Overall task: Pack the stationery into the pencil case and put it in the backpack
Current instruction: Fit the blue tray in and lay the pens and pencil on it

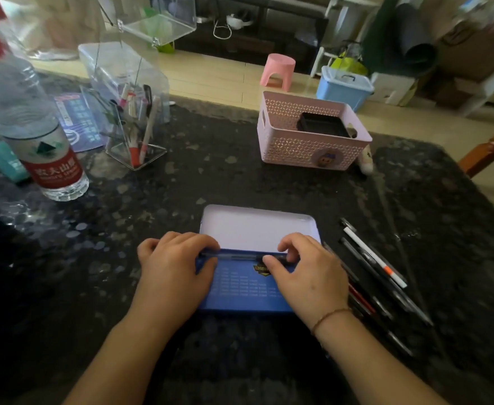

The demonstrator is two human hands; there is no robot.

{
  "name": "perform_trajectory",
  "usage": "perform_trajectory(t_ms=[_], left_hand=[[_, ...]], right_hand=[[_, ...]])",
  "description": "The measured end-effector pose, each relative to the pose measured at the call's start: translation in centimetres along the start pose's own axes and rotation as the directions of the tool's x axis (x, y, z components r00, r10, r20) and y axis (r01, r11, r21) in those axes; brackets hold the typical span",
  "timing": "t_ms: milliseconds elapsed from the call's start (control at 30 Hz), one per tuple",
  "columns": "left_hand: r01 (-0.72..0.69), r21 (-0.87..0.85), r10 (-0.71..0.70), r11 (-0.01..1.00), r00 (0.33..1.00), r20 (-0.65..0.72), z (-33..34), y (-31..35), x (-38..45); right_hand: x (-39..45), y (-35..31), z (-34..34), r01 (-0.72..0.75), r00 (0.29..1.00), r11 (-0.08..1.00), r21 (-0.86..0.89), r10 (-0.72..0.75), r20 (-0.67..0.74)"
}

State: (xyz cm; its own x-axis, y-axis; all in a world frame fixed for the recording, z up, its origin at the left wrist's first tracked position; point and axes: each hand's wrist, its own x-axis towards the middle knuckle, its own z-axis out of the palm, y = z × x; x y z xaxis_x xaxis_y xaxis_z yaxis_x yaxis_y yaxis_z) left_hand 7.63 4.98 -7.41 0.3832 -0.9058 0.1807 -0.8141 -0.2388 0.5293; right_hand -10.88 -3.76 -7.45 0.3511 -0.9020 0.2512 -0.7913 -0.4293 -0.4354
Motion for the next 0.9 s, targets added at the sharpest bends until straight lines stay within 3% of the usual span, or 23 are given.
perform_trajectory(t_ms=[100, 167, 233, 333, 433, 667, 733, 800, 900], left_hand=[[0.024, -0.027, -0.024, 0.999, 1.0, 0.0, 0.2, 0.0, 0.2], [0.031, -0.033, -0.031, 0.999, 1.0, 0.0, 0.2, -0.1, 0.2], [0.042, -0.029, -0.042, 0.999, 0.999, 0.002, 0.1, -0.2, 0.2], [0.038, -0.045, -0.038, 0.998, 0.999, 0.01, -0.1, -0.1, 0.3], [0.044, -0.076, -0.044, 0.996, 0.999, 0.001, -0.1, -0.1, 0.2], [0.108, -0.279, -0.119, 0.954, 0.993, -0.025, -0.5, 0.0, 0.2], [0.106, -0.297, -0.116, 0.949, 0.993, -0.016, -0.7, -0.2, 0.2], [0.093, -0.301, -0.099, 0.949, 0.995, -0.002, -0.9, -0.4, 0.1], [0.07, -0.298, -0.067, 0.952, 0.998, 0.021, -1.0, -0.6, 0.1]], right_hand=[[0.0, 0.9, -1.0, 0.061, 0.998, 0.998, 0.028, -0.059, -0.037], [0.7, 3.5, -3.0, 0.015, 0.991, 1.0, 0.01, -0.014, -0.13], [1.8, 7.6, -5.6, -0.147, 0.972, 0.987, -0.062, 0.133, -0.192], [3.0, 13.0, -8.5, -0.371, 0.924, 0.873, -0.316, 0.383, -0.026], [3.5, 14.5, -8.6, -0.331, 0.894, 0.847, -0.417, 0.422, 0.148], [4.0, 13.6, -7.6, -0.152, 0.919, 0.736, -0.66, 0.351, 0.18], [4.1, 12.9, -8.1, -0.249, 0.914, 0.755, -0.607, 0.39, 0.11], [3.9, 11.9, -8.7, -0.295, 0.947, 0.846, -0.444, 0.322, -0.016], [2.3, 7.9, -8.2, -0.022, 1.0, 0.979, -0.203, 0.018, -0.02]])
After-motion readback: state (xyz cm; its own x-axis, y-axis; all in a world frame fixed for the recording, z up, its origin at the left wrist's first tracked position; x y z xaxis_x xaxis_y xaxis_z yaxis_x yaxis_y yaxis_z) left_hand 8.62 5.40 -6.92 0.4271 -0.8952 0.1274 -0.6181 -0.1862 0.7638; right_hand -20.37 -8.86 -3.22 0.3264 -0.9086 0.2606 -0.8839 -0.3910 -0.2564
